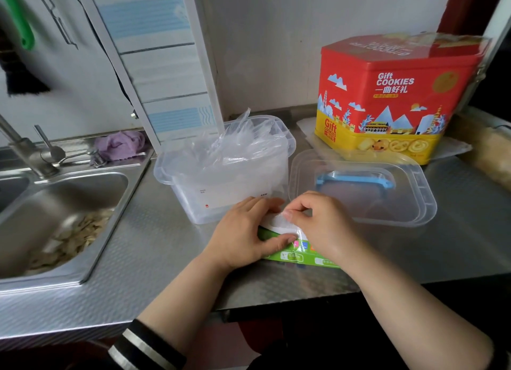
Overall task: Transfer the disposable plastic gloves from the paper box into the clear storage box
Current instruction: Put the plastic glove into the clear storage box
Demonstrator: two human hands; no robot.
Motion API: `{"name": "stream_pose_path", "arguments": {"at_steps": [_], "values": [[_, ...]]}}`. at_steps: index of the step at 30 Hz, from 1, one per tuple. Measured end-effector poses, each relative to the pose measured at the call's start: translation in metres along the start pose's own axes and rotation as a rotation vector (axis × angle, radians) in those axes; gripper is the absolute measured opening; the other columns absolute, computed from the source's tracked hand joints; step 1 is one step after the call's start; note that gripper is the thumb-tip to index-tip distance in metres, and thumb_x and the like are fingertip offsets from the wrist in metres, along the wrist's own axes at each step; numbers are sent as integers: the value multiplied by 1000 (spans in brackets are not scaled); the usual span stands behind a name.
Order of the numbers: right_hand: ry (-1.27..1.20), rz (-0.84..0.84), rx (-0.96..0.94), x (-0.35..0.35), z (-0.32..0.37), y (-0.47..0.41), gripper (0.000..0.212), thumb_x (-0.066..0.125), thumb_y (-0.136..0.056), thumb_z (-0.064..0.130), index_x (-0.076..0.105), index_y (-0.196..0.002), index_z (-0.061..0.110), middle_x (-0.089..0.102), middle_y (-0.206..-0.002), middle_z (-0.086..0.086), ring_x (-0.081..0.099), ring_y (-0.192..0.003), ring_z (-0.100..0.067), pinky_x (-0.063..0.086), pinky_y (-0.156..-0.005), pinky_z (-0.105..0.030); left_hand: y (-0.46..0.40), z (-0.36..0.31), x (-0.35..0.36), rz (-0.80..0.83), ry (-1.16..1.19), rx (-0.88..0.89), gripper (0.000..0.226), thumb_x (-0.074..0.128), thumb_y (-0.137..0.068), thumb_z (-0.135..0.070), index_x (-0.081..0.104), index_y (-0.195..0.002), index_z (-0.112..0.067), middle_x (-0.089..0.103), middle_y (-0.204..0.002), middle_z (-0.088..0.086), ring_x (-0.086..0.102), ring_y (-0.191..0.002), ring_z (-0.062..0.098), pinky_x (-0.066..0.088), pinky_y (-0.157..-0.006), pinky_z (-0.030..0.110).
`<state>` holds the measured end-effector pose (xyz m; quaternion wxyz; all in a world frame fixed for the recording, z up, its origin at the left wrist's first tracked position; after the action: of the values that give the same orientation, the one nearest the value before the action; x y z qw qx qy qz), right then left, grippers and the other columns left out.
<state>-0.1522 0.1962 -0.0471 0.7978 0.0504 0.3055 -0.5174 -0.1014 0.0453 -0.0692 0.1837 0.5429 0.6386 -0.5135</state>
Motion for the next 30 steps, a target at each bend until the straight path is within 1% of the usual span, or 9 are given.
{"name": "stream_pose_path", "arguments": {"at_steps": [7, 10, 12, 15, 17, 18, 22, 24, 30], "values": [[-510, -118, 66, -12, -1, 8, 21, 66, -87, 5, 68, -75, 22, 67, -62, 16, 57, -61, 6, 43, -62, -9, -1, 3, 1, -16, 2, -8, 56, 65, -75, -61, 68, -103, -13, 63, -102, -5, 55, -95, 14, 42, -85, 21], [-721, -185, 172, -18, -4, 13, 13, 59, -91, 7, 67, -83, 14, 50, -41, 15, 39, -35, 0, 27, -37, -10, -1, 3, 0, -22, 9, -21, 60, 64, -75, -61, 68, -109, -11, 63, -102, -3, 55, -97, 14, 42, -87, 20], [-736, -198, 190, -20, -8, 15, 13, 59, -92, 10, 67, -83, 15, 46, -41, 14, 27, -34, -1, 21, -35, -15, 0, 4, 1, 1, -6, -34, 64, 63, -75, -63, 68, -110, -10, 64, -103, -1, 55, -99, 15, 44, -89, 24], [-586, -74, 115, -22, -9, 12, 13, 65, -86, 31, 67, -94, 20, 69, -75, 15, 60, -63, -2, 47, -57, -15, 0, 2, 0, 35, 16, -62, 67, 62, -75, -64, 67, -118, -13, 65, -112, -2, 56, -107, 14, 43, -94, 23], [-314, 46, 110, -25, -13, 10, 52, 71, -67, 60, 62, -105, 27, 68, -101, 15, 63, -95, -3, 50, -84, -23, 0, -1, 0, 32, 35, -45, 64, 63, -76, -61, 65, -122, -17, 64, -116, -3, 55, -110, 12, 38, -96, 15], [-160, 82, 131, -25, -15, 10, 59, 71, -63, 68, 62, -102, 26, 67, -98, 14, 62, -91, -6, 49, -82, -25, -1, -2, -1, 34, 37, -42, 63, 64, -76, -61, 64, -123, -18, 64, -117, -4, 55, -110, 12, 37, -96, 13], [44, -38, 107, -23, -12, 10, 23, 73, -83, 32, 62, -66, 20, 50, -54, 7, 44, -50, -5, 36, -50, -23, 0, -2, -2, 42, 35, -41, 60, 65, -76, -60, 63, -125, -24, 62, -119, -8, 53, -113, 10, 37, -98, 15], [-80, -81, 100, -18, -6, 9, 25, 73, -83, 24, 62, -61, 29, 49, -51, 9, 40, -47, -2, 34, -52, -24, -1, -2, -2, 32, 41, -43, 61, 65, -76, -59, 63, -126, -24, 62, -120, -10, 53, -114, 10, 37, -100, 16], [-564, -152, 213, -18, 1, 5, 13, 70, -85, 14, 70, -72, 17, 67, -61, 9, 55, -57, -2, 40, -56, -20, -1, 2, 1, 32, 50, -87, 61, 64, -73, -63, 68, -113, -17, 63, -104, -2, 56, -101, 14, 44, -89, 24]]}}
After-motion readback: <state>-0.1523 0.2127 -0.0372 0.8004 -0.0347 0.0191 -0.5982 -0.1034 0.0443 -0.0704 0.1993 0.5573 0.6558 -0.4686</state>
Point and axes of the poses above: each hand's wrist, its own y-axis away from the middle knuckle, its own x-axis out of the palm, z = x × y, the point moved 3 cm from there along -y, towards the middle knuckle
